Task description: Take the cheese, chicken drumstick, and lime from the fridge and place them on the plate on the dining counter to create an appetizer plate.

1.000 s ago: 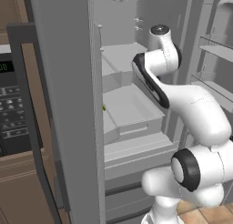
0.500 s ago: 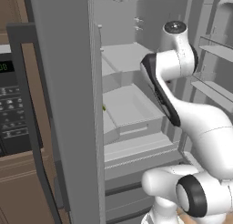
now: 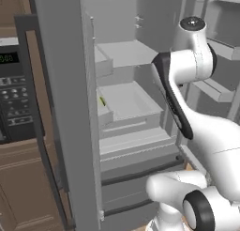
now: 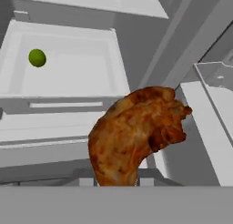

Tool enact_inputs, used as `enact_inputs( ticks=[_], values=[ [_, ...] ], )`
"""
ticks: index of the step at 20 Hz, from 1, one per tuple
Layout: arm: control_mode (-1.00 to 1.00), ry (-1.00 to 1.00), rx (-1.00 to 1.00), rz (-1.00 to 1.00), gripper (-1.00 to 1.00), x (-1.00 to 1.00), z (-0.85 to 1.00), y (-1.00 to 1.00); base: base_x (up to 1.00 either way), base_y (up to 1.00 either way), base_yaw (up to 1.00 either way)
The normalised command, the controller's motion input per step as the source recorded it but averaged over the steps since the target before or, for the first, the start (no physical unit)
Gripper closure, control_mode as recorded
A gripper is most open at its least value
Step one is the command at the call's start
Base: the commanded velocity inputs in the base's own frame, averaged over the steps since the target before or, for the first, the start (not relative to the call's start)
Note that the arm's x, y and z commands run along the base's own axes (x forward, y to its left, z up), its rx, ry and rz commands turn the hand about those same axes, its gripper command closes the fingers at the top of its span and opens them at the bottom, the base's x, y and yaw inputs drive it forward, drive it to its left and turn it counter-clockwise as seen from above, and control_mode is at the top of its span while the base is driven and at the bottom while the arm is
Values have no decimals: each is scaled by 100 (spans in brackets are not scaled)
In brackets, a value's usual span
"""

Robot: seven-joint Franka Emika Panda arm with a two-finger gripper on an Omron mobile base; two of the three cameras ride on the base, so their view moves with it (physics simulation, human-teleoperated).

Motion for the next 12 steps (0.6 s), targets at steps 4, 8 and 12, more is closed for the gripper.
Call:
enact_inputs(
  ticks=[4,8,12],
  values=[
    [100,0,0,0,100,0,0,0,-99,0,8],
    [100,0,0,0,100,0,0,0,-93,6,10],
    [100,0,0,0,100,0,0,0,-96,4,11]
  ],
)
